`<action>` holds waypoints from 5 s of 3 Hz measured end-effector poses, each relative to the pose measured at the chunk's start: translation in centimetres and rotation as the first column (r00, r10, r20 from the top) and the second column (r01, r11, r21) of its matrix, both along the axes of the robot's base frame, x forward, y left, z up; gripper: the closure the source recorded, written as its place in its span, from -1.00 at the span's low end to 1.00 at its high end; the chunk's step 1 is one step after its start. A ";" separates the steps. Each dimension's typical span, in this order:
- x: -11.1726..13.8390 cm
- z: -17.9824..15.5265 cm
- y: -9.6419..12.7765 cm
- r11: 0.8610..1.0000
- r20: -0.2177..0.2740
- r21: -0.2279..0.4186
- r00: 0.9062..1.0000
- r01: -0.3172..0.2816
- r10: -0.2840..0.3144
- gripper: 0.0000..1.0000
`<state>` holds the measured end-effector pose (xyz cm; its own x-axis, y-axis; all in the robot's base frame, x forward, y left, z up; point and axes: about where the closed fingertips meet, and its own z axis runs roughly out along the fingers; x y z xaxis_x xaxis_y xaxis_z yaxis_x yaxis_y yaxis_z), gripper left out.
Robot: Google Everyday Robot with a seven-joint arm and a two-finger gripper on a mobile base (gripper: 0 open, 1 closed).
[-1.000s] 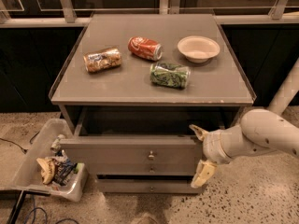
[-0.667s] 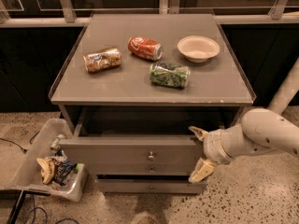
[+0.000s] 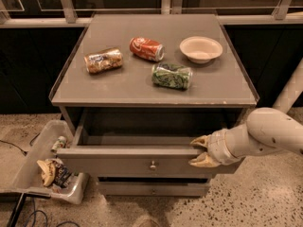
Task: Open top drawer
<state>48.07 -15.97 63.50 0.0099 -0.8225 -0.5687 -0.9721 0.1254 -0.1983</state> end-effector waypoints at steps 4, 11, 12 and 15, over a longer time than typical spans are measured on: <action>-1.3 0.4 -0.4 1.000 0.006 0.001 1.000 0.005 -0.005 1.00; -4.0 0.2 -1.1 1.000 0.002 0.001 1.000 0.018 -0.018 1.00; -4.5 0.9 -0.7 1.000 0.034 0.006 0.999 0.021 -0.021 1.00; -7.2 0.3 -0.9 0.999 0.031 0.010 0.998 0.047 -0.047 0.16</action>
Offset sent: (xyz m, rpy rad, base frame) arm -0.1596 -0.0643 0.0067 0.0303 -0.0239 0.0698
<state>40.82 -16.87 63.81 -0.0110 -0.8174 -0.5759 -0.9585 0.1727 -0.2268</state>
